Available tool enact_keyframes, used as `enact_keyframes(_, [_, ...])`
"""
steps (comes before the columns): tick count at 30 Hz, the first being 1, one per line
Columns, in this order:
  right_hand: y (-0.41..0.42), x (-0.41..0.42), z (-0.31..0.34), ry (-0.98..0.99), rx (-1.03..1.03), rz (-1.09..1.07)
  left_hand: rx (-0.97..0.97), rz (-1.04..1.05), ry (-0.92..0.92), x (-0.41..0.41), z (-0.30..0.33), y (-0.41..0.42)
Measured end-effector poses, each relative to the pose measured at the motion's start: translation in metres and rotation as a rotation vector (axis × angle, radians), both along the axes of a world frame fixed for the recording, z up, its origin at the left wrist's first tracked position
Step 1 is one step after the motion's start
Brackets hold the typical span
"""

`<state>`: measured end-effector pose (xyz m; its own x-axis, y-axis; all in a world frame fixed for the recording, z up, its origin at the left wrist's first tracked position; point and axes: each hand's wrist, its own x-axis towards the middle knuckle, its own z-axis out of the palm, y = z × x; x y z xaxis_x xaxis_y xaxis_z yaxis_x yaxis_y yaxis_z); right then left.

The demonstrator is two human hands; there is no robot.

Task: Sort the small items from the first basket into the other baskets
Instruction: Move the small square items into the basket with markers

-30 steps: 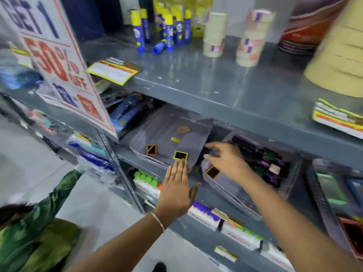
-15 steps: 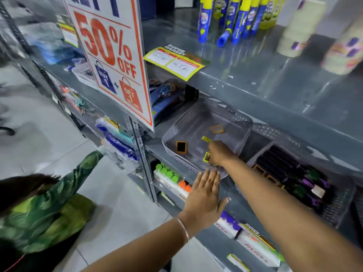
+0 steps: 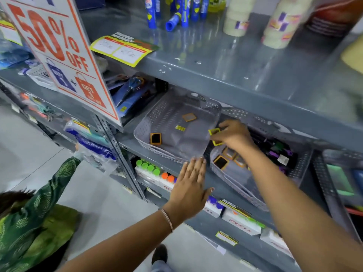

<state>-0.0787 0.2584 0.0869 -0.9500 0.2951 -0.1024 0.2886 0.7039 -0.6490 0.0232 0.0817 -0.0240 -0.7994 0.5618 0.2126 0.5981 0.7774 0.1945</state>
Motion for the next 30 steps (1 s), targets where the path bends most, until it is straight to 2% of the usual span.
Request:
enact_keyframes(3, [0.038, 0.03, -0.011, -0.149, 0.057, -0.122, 0.039, -0.291, 0.071, 0.024, -0.001, 0.028])
enact_keyframes(5, [0.05, 0.045, -0.023, -0.262, 0.035, -0.192, 0.033, -0.378, 0.107, 0.036, -0.004, 0.046])
enact_keyframes(11, [0.051, 0.058, -0.064, -0.438, 0.041, -0.258, -0.024, -0.379, 0.096, 0.043, -0.007, 0.061])
enact_keyframes(19, [0.038, 0.054, -0.069, -0.412, 0.051, -0.346, -0.036, -0.347, 0.111, 0.047, -0.005, 0.06])
enact_keyframes(30, [0.043, 0.05, -0.073, -0.461, 0.103, -0.324, -0.014, -0.338, 0.064, 0.044, -0.003, 0.055])
